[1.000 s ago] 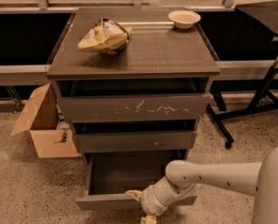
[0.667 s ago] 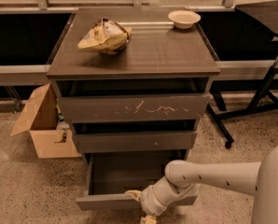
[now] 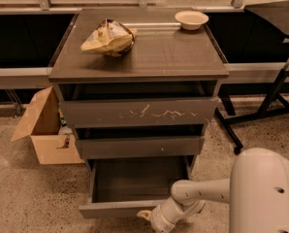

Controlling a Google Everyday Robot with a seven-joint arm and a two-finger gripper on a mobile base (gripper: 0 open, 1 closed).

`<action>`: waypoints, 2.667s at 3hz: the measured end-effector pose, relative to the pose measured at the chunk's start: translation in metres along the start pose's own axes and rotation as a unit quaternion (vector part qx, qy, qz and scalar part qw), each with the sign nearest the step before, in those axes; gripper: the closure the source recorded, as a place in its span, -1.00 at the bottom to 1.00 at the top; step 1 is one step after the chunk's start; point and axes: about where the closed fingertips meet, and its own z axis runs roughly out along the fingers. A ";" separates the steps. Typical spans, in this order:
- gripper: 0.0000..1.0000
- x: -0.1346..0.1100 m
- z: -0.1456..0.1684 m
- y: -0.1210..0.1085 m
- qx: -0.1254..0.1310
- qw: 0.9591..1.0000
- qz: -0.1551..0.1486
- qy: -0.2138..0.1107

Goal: Close bottom drawer

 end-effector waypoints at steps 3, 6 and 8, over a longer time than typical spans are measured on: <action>0.63 0.116 0.042 -0.057 0.016 0.997 0.073 0.036; 1.00 0.139 0.022 -0.090 0.085 0.987 0.083 0.112; 0.18 0.153 -0.012 -0.109 0.164 0.978 0.061 0.116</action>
Offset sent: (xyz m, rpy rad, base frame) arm 0.0214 -0.0456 -0.1363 -0.1370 0.0945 -0.0820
